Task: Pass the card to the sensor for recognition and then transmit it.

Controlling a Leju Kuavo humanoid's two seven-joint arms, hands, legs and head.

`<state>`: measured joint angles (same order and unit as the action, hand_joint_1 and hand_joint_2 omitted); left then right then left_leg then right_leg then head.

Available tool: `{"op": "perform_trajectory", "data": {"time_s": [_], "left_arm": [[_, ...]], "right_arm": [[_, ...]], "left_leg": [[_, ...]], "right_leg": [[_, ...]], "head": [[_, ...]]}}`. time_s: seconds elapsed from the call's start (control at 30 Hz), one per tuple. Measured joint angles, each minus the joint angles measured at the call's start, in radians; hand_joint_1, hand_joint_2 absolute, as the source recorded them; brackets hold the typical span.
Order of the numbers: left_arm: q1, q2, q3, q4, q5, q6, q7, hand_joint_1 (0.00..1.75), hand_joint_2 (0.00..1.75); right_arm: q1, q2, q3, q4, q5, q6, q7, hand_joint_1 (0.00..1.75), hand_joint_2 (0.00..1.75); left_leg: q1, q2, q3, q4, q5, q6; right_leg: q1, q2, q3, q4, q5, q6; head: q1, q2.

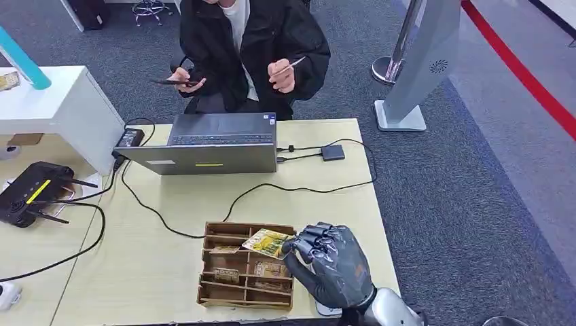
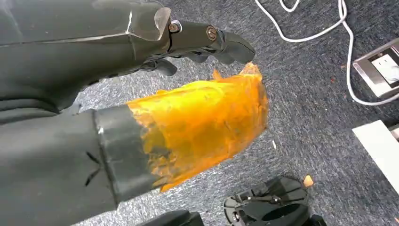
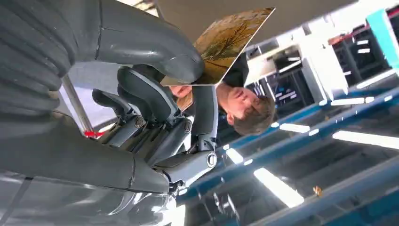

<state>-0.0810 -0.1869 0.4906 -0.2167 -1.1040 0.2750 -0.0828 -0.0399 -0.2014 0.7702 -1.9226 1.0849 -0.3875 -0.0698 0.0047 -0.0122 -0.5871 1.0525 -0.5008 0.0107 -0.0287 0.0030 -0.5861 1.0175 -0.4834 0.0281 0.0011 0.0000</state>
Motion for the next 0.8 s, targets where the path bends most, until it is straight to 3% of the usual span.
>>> {"op": "perform_trajectory", "data": {"time_s": [0.5,0.8], "left_arm": [[0.004,0.0,-0.016,0.0,-0.011,0.002,0.007,0.0,0.0],[0.004,-0.005,-0.019,0.0,-0.017,0.005,0.012,0.0,0.0]], "right_arm": [[-0.006,0.011,-0.061,-0.024,0.056,-0.013,0.063,1.75,1.75],[-0.035,0.049,-0.114,0.003,0.069,0.026,0.124,1.75,1.75]], "left_leg": [[0.0,0.0,0.0,0.0,0.0,0.0],[0.0,0.0,0.0,0.0,0.0,0.0]], "right_leg": [[0.0,0.0,0.0,0.0,0.0,0.0],[0.0,0.0,0.0,0.0,0.0,0.0]], "head": [[0.0,0.0],[0.0,0.0]]}}
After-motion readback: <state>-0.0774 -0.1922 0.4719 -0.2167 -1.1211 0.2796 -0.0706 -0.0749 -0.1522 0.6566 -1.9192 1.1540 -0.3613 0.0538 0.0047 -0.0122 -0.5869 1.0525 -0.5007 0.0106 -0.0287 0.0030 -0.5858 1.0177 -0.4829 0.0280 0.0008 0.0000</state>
